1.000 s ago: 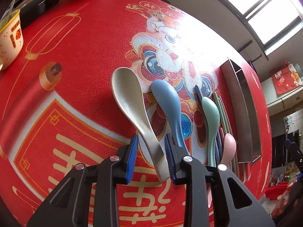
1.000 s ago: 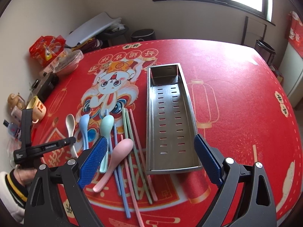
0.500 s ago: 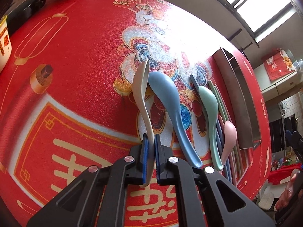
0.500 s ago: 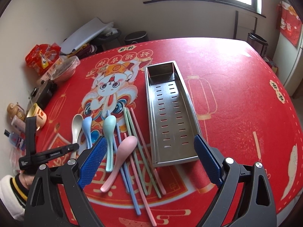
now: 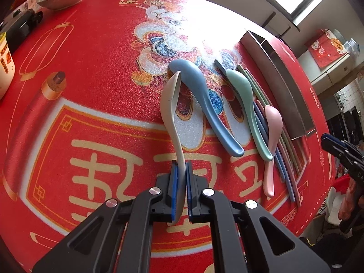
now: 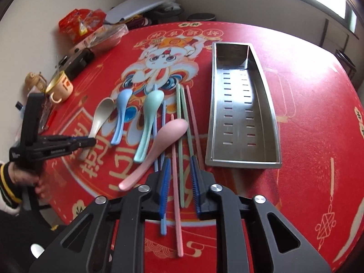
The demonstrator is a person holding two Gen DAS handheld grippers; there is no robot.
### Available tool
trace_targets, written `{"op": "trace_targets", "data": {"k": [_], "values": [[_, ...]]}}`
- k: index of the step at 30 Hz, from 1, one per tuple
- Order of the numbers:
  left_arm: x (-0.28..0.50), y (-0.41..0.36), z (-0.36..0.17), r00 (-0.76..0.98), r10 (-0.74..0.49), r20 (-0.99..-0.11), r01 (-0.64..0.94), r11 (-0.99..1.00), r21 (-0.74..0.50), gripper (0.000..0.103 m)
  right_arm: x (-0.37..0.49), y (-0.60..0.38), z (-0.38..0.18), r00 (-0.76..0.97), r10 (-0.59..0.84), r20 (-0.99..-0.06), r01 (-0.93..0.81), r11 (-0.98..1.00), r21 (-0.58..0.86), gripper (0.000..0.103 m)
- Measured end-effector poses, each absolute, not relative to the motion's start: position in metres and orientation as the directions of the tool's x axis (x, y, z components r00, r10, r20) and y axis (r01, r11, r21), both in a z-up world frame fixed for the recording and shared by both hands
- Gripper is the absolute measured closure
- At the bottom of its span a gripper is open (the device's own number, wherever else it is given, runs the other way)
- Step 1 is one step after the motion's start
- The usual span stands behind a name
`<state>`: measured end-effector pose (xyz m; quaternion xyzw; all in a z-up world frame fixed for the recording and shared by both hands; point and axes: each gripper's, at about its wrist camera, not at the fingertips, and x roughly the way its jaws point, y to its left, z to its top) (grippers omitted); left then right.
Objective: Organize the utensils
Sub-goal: 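Close the right tool on a pink chopstick while the left tool holds the white spoon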
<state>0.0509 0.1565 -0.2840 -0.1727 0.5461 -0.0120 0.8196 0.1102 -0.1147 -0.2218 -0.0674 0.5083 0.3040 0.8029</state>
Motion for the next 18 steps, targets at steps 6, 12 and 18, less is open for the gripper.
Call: {"op": "trace_targets", "data": {"k": [6,12,18], "values": [[0.051,0.156,-0.284,0.406,-0.205,-0.891,-0.162,0.943,-0.291,0.096,0.100,-0.097,-0.251,0.209,0.397,-0.894,-0.610,0.768,0.198,0.097],[0.048,0.155,-0.285,0.415,-0.204,-0.887,-0.165,0.942,-0.294,0.096,0.105,-0.091,-0.272,0.183,0.347,-0.920,-0.582,0.793,0.183,0.097],[0.048,0.156,-0.285,0.418,-0.206,-0.885,-0.165,0.940,-0.297,0.096,0.110,-0.091,-0.281,0.165,0.336,-0.927,-0.560,0.806,0.193,0.097]]}}
